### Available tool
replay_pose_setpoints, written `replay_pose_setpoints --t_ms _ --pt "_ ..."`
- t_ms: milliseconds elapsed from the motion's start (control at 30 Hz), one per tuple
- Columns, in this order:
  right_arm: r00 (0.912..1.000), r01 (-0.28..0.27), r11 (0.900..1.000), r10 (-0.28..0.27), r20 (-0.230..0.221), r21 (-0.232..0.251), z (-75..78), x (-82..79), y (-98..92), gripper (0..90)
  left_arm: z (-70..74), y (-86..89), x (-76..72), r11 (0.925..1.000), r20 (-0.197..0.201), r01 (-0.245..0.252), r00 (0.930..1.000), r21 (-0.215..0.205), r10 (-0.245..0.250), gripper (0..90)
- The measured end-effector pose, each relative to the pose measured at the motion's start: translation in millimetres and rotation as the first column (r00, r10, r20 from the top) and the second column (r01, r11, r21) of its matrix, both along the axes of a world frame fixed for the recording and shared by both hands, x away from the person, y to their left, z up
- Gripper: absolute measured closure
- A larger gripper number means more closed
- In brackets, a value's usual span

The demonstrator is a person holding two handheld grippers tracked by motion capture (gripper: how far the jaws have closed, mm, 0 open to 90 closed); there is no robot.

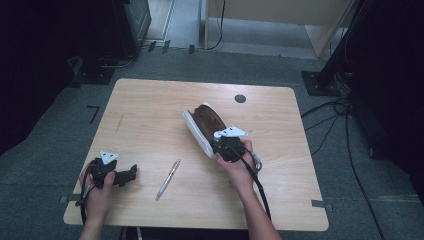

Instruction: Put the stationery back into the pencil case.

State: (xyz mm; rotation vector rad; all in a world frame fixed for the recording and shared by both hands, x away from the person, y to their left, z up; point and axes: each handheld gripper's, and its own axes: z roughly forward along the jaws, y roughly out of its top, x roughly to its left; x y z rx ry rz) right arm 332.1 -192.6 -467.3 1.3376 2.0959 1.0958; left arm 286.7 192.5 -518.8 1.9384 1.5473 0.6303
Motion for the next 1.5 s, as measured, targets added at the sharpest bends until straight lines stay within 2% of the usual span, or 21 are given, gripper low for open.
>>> replay_pose_setpoints --t_ms 133,300,533,767,900,1000,1100,1300,1500 --pt "0.9999 0.004 1.0 -0.004 0.009 0.015 -1.4 -2.6 -1.6 65.2 0.0 0.0 0.0 1.0 0.0 0.0 1.0 0.0 0.0 1.8" --pt "0.9996 0.009 1.0 -0.009 0.025 0.011 -1.9 -6.3 -4.4 63.5 0.0 0.0 0.0 1.0 0.0 0.0 1.0 0.0 0.0 1.9" --pt "0.999 0.007 0.999 -0.009 0.043 0.043 2.4 -11.5 -9.7 61.6 0.0 0.0 0.0 1.0 0.0 0.0 1.0 0.0 0.0 1.9" --pt "0.9979 0.01 1.0 -0.012 0.063 0.028 7.3 -12.4 -9.7 64.9 0.0 0.0 0.0 1.0 0.0 0.0 1.0 0.0 0.0 1.8" --pt "0.9989 0.0 1.0 0.0 0.048 0.008 8.7 -6.6 -4.5 65.8 0.0 0.0 0.0 1.0 0.0 0.0 1.0 0.0 0.0 1.9" --pt "0.9994 -0.014 1.0 0.015 0.033 -0.026 11.8 3.0 3.6 65.9 0.0 0.0 0.0 1.0 0.0 0.0 1.0 0.0 0.0 1.9" --pt "0.9998 -0.009 0.999 0.01 0.019 -0.036 12.1 8.0 6.8 65.8 0.0 0.0 0.0 1.0 0.0 0.0 1.0 0.0 0.0 1.9" --pt "0.9996 0.008 1.0 -0.007 0.028 -0.026 7.8 17.2 11.9 65.5 0.1 0.2 -0.1 1.0 -0.002 0.002 1.0 0.002 -0.002 1.9" --pt "0.9992 0.006 0.999 -0.004 0.039 -0.049 6.0 24.7 16.8 65.2 0.0 0.0 0.0 1.0 0.0 0.0 1.0 0.0 0.0 1.8"
